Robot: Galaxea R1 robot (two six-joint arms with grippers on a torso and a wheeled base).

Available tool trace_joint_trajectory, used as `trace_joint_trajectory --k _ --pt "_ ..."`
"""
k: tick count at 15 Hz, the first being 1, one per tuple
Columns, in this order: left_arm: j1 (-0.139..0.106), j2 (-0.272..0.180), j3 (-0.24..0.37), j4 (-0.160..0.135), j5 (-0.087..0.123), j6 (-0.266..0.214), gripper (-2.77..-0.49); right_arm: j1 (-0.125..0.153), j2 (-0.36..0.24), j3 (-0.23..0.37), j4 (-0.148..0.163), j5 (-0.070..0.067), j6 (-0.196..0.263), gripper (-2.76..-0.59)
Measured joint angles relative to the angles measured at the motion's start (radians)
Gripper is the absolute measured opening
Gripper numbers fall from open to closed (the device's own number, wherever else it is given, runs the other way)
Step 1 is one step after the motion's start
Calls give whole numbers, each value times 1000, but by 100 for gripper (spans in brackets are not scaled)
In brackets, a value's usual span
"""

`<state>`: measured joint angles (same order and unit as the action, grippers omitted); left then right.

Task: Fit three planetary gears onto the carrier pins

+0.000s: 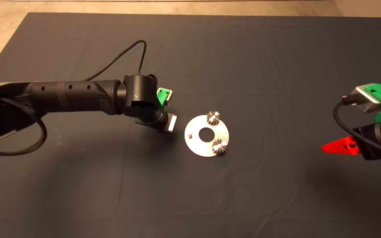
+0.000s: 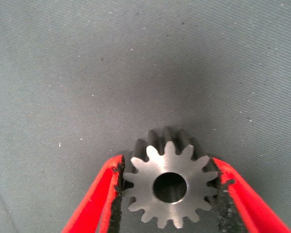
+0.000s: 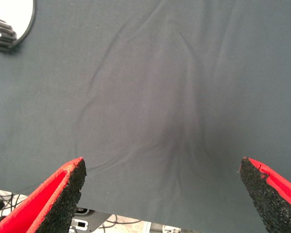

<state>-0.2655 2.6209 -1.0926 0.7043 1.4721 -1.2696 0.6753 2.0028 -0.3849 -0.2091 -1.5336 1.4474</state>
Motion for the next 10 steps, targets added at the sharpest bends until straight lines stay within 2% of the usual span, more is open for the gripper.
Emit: trace_joint_trajectory --k 10 --pt "0 0 1 0 1 0 -229 0 -11 0 1 0 -11 -100"
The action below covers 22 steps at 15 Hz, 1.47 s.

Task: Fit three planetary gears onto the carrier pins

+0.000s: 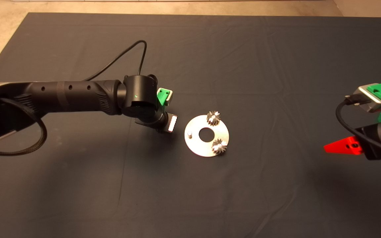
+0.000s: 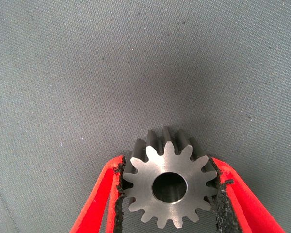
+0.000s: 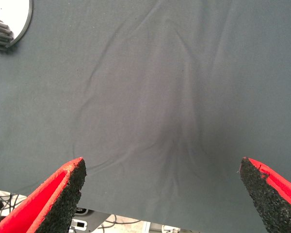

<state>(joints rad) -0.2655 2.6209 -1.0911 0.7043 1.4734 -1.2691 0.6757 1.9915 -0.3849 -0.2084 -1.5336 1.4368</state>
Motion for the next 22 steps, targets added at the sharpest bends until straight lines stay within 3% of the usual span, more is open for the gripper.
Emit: trace_joint_trajectory --k 5,8,11,15,18,22 --pt "0 0 59 0 17 -1 -237 0 -6 0 2 -1 -13 -100" --pt "0 0 121 0 46 -15 -239 0 -8 0 4 0 -16 -100" --pt "-3 0 170 -1 47 -51 -240 0 -8 0 4 0 -18 -100" --pt "-27 20 218 -1 51 -86 -240 0 -9 0 5 0 -18 -100" --pt "-44 50 223 -3 52 -96 -240 0 -9 0 6 0 -22 -100" --pt "-45 78 219 -4 53 -98 -241 0 -11 0 7 0 -25 -100"
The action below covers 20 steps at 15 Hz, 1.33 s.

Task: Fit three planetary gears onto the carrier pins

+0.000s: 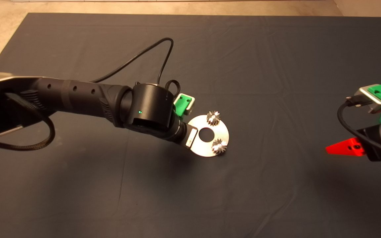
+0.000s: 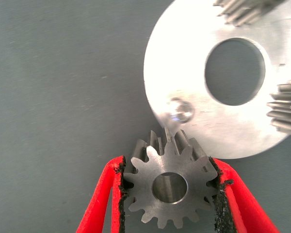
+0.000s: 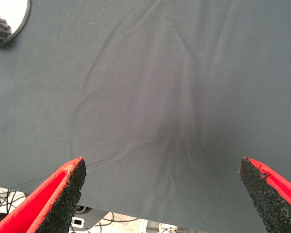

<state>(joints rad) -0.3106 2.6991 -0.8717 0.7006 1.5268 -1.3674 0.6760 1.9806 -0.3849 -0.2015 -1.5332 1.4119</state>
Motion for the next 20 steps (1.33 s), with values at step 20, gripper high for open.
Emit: trace_joint_trajectory --k 20 --pt "0 88 -142 0 0 49 -242 0 -22 2 13 0 -28 -100"
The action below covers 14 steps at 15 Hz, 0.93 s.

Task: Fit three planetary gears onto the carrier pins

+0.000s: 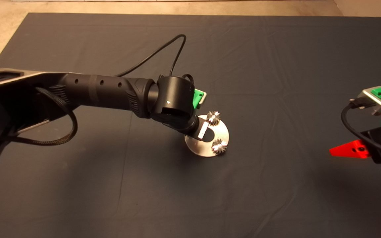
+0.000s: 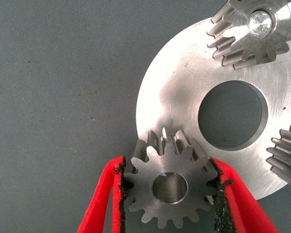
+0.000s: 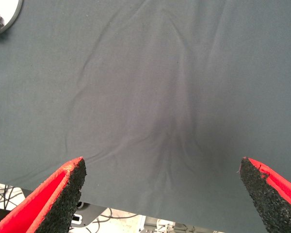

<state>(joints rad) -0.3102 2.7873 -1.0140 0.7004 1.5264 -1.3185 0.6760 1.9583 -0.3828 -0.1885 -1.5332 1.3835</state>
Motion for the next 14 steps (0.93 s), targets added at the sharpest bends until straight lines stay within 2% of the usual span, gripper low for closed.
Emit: trace_joint_trajectory --k 14 --pt "6 0 2 -1 0 0 -243 0 -3 0 4 0 -7 -100"
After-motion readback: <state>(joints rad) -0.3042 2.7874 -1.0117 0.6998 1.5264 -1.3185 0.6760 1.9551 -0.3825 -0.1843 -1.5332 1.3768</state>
